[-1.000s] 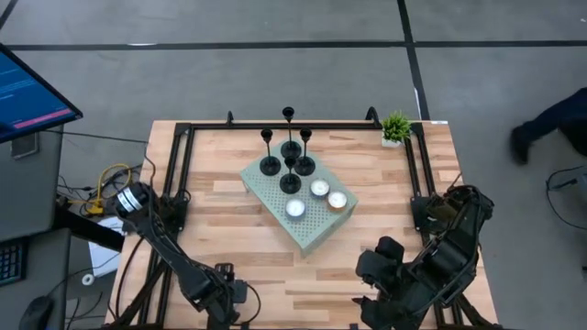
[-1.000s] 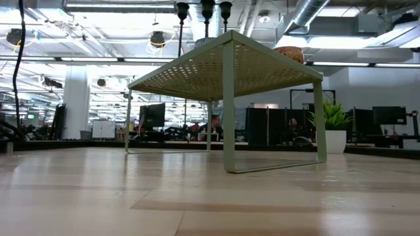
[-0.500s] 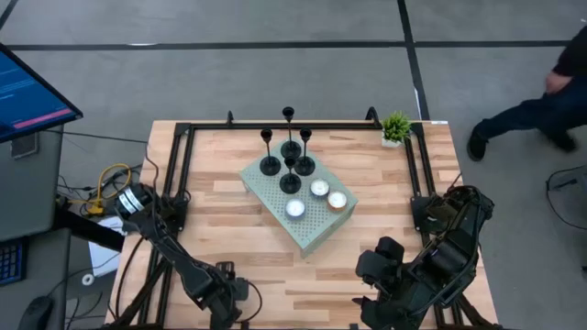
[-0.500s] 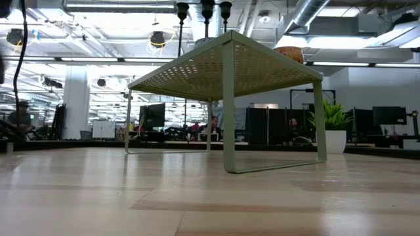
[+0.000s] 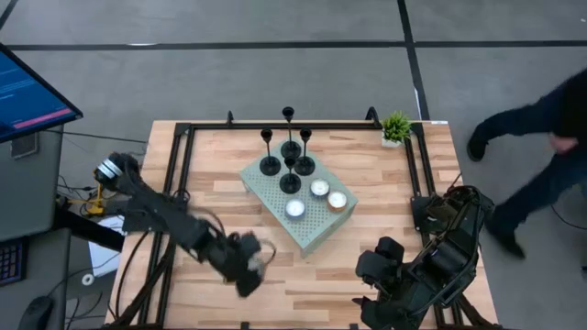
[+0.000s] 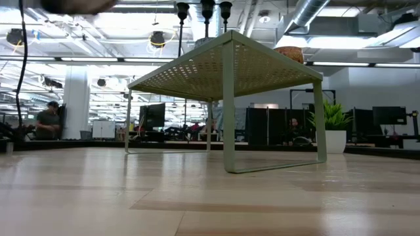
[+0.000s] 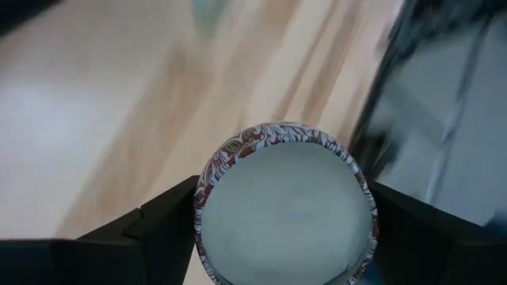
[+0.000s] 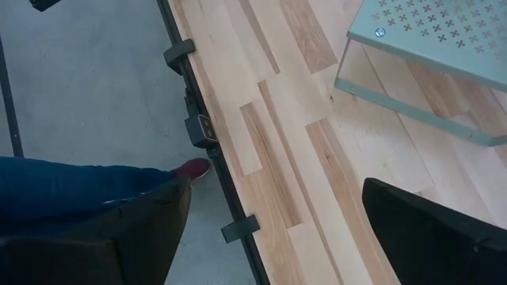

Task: Pick & Place candle stick holders
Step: Put the red scented candle on the shelf

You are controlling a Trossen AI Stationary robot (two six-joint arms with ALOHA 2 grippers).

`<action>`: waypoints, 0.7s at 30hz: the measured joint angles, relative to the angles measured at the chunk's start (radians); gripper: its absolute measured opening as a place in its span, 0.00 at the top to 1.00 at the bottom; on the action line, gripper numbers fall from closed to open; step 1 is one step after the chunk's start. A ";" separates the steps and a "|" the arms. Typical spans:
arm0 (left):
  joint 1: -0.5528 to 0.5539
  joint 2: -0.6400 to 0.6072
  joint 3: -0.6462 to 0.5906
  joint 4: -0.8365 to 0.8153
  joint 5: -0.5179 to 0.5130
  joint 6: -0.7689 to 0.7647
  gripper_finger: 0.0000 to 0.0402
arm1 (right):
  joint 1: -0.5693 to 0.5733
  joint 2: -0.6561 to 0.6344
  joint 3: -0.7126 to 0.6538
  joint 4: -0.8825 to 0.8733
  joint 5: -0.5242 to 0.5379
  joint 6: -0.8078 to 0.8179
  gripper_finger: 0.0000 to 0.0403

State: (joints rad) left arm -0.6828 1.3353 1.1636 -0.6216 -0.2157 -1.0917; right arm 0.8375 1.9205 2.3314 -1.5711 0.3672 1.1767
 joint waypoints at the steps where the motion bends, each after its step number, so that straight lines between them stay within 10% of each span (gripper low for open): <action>1: 0.020 -0.025 0.010 0.015 -0.027 -0.003 0.25 | 0.000 0.000 0.000 0.000 0.000 0.000 0.10; 9: 0.149 -0.118 0.057 0.162 -0.135 0.094 0.25 | 0.000 0.000 0.000 0.000 -0.001 0.002 0.10; 21: 0.217 0.097 0.159 0.184 -0.119 0.033 0.24 | 0.000 0.000 0.000 0.000 -0.003 0.002 0.10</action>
State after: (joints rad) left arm -0.4660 1.4328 1.3223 -0.4375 -0.3349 -1.0584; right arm 0.8375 1.9205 2.3314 -1.5711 0.3641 1.1790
